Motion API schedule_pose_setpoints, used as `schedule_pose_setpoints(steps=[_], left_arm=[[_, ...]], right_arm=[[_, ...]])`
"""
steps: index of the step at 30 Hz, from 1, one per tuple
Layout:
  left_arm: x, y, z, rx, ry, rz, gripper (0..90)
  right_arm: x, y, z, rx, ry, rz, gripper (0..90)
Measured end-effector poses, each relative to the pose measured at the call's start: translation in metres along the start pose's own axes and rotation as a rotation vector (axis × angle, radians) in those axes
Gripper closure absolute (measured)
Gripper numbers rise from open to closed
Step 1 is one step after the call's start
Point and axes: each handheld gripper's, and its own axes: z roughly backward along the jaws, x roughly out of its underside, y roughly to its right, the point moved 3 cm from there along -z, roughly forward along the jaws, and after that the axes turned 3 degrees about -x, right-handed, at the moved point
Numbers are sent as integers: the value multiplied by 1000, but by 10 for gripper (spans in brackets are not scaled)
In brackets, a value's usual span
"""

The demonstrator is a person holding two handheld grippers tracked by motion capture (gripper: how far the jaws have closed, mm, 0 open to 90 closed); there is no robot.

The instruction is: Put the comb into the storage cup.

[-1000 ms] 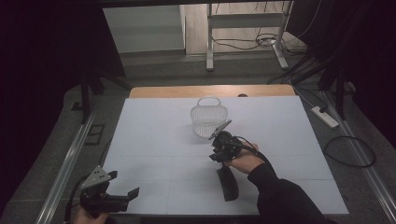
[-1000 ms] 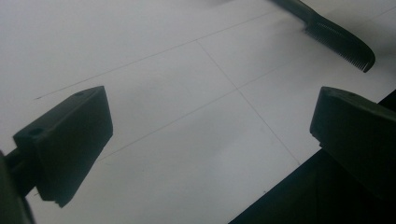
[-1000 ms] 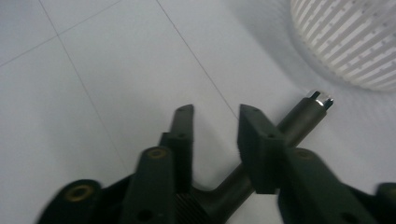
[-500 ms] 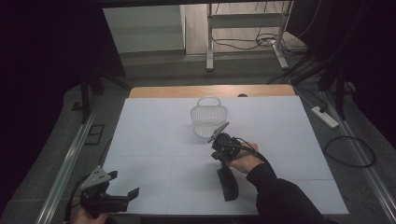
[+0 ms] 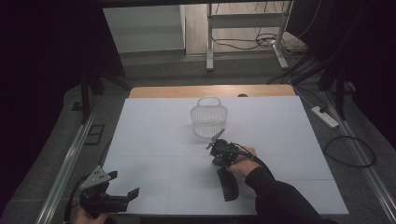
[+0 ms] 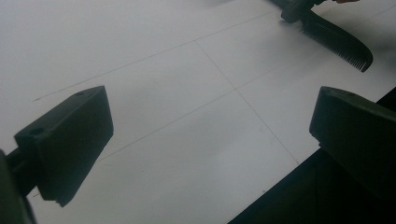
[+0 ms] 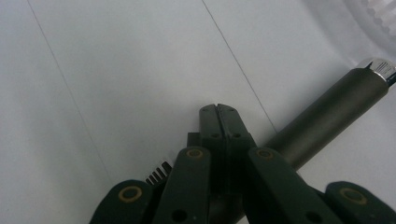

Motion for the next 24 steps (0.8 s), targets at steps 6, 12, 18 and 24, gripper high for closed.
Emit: schedule_pose_setpoints(steps=[6,12,18,24], left_arm=[[0,0,0,-1,0,3,4],[0,-1,0,-1,-1,6,4],[0,-1,0,0,-1,11,4],[0,-1,0,0,-1,12,4]], right_arm=[[2,3,1,10,-2,-4,893],[9,9,5,31,-7,-21,893],[15,17,9,54,-16,-50,893],[23,30,13,68,-14,-92,893]])
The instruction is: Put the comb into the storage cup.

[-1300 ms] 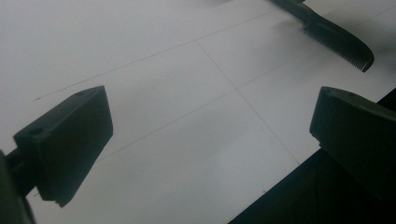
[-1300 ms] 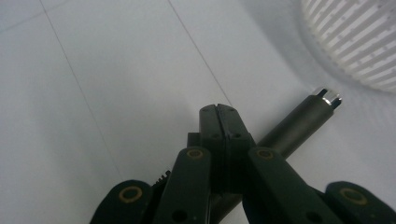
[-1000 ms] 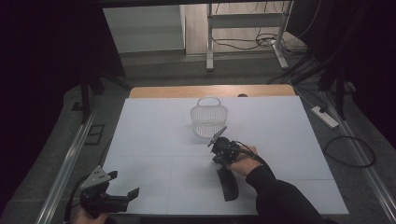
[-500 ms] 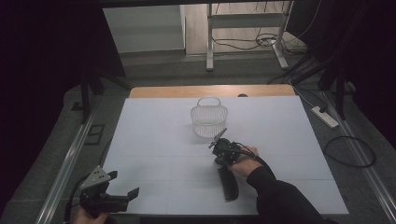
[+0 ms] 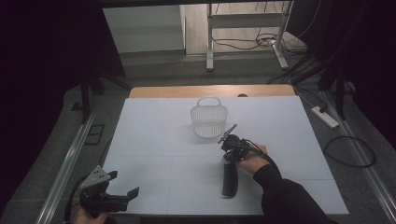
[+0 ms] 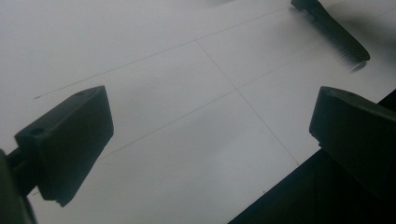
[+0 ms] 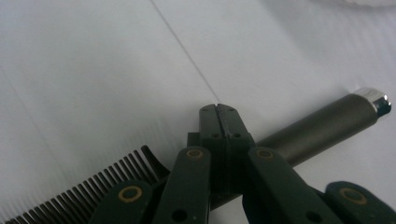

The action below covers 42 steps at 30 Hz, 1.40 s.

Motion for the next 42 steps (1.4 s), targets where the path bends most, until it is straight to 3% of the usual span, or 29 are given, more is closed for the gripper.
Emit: schedule_pose_setpoints(steps=[19,36,42], left_arm=[[0,0,0,0,-1,2,4],[0,0,0,-2,-4,1,4],[0,0,-1,-2,-6,2,4]], right_arm=[[32,34,15,36,-11,-108,893],[78,53,37,50,-20,-197,893],[95,52,44,52,-21,-207,893]])
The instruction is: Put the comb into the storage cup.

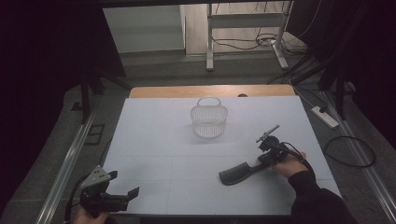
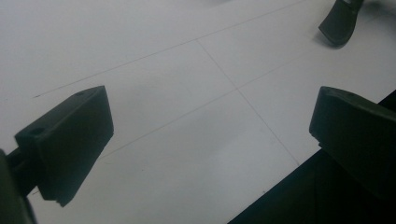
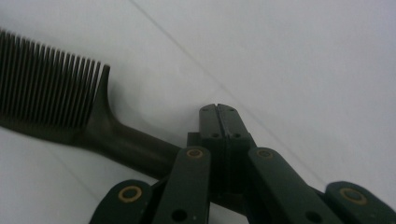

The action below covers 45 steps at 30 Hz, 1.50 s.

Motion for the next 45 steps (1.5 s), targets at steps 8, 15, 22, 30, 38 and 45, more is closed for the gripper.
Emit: schedule_pose_setpoints(steps=[8,15,22,30,38,45], left_arm=[[0,0,0,0,-2,-4,5],[0,1,-1,-1,-2,-6,5],[-1,1,-1,-2,-3,-8,5],[-1,1,-1,-2,-3,-10,5],[-1,1,-1,-3,-3,-11,5],[-1,1,-1,-3,-3,-11,5]], right_arm=[[29,-1,11,-12,6,-20,893],[50,-5,19,-12,22,-41,894],[62,-15,23,2,14,-33,893],[73,-25,28,-7,7,-38,893],[77,-35,29,-20,-2,-31,893],[80,-44,30,-39,-14,-13,893]])
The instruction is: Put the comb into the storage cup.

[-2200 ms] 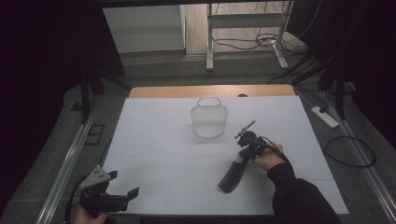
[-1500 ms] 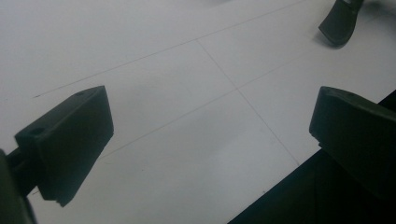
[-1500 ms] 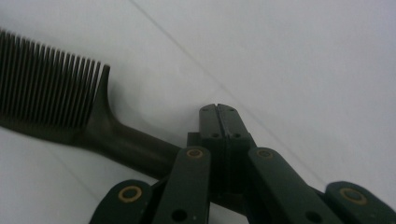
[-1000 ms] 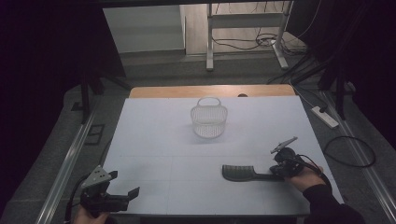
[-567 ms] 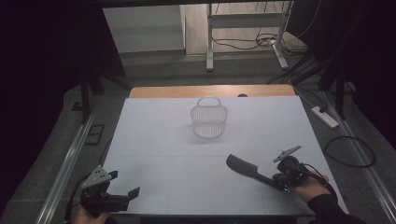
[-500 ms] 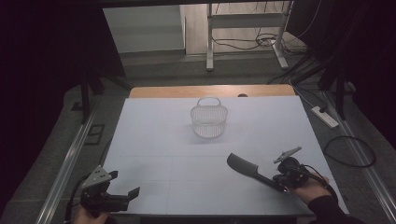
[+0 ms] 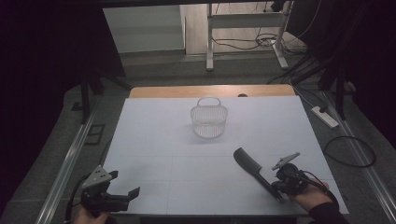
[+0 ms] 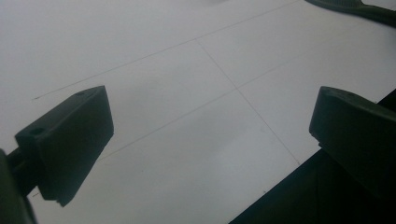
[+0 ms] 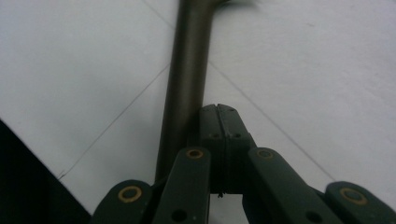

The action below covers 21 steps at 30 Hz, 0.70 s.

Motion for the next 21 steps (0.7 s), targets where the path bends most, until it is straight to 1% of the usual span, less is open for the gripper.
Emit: schedule_pose_setpoints(steps=[3,6,9,13,14,18,20,21], left_arm=[[0,0,0,0,1,0,5],[0,0,0,0,1,-1,5],[0,0,0,0,0,-1,5],[0,0,0,-1,-2,-1,5],[0,0,0,-1,-3,-1,5],[0,0,0,-3,-2,1,5],[0,0,0,-3,-4,0,5],[0,0,0,-3,-4,1,5]], right_arm=[[1,-2,0,5,-3,4,893],[1,-1,1,6,-3,-2,893],[0,1,5,22,22,-4,882],[-2,2,18,36,91,-21,817],[-2,1,21,40,104,-28,791],[-4,-1,33,65,162,-32,677],[-4,-1,38,80,187,-36,615],[-4,-1,39,80,192,-42,583]])
